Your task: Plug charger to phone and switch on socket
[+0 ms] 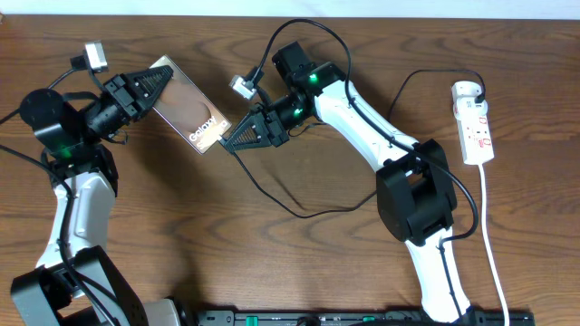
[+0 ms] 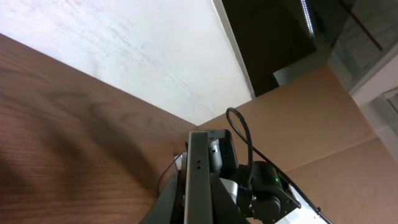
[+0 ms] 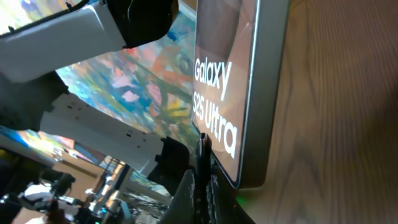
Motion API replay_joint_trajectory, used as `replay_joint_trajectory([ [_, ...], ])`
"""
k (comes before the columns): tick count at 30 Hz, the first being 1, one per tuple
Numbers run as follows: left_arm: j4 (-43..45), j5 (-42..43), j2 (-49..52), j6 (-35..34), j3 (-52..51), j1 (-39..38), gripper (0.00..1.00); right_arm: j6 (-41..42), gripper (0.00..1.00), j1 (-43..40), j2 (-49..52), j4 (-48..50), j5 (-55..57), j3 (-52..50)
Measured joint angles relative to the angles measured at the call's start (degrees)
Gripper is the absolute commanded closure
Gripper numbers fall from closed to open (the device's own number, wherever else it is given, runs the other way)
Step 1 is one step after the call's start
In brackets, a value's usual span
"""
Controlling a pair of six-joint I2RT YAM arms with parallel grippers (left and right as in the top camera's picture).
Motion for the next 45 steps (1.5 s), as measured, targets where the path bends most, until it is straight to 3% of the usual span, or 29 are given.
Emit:
replay_joint_trajectory([
  [45,-0.02,-3.76,0.0,-2.34,0.0,0.0,0.93,2.21,0.99,-0.7,0.0,0.44,0.39,0.0],
])
